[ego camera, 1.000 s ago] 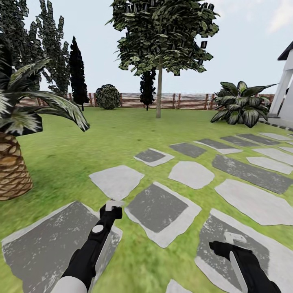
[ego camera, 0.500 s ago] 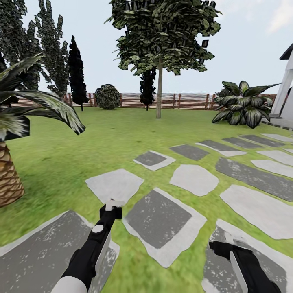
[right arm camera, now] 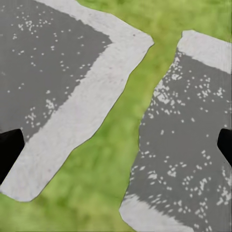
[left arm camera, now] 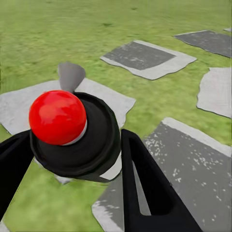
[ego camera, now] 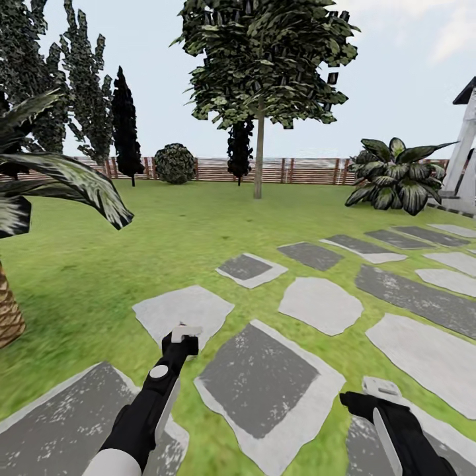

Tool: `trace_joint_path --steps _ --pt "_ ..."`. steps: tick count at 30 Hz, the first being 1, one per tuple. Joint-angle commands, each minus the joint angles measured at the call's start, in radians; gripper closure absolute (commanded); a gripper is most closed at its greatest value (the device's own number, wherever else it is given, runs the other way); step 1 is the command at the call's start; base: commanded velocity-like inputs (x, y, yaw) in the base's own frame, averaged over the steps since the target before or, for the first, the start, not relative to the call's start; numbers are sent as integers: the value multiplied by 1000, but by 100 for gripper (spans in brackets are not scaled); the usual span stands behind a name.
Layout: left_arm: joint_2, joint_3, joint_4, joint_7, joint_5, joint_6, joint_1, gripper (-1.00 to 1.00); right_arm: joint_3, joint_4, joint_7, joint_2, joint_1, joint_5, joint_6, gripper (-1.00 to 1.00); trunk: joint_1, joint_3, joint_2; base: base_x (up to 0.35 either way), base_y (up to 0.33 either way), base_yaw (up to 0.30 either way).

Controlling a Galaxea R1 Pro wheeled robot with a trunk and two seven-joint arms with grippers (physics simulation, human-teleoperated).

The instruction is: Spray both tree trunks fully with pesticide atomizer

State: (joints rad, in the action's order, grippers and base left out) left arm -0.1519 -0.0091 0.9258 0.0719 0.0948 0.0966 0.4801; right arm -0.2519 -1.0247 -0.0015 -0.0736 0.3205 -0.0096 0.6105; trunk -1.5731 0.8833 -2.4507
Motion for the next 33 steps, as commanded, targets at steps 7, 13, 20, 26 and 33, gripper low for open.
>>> trace_joint_path --steps 7,13,20,26,33 --pt "0 0 0 0 0 0 0 100 0 0 0 1 0 0 0 -100 0 0 0 337 0 0" --pt "0 0 0 0 0 0 0 100 0 0 0 1 0 2 0 -100 0 0 0 337 0 0" --pt "0 0 0 0 0 0 0 100 0 0 0 1 0 2 0 -100 0 0 0 337 0 0" --pt "0 -1 0 0 0 0 0 100 0 0 0 1 0 2 0 -100 0 0 0 337 0 0" --pt "0 -2 1 0 0 0 0 100 0 0 3 0 0 2 0 -100 0 0 0 337 0 0"
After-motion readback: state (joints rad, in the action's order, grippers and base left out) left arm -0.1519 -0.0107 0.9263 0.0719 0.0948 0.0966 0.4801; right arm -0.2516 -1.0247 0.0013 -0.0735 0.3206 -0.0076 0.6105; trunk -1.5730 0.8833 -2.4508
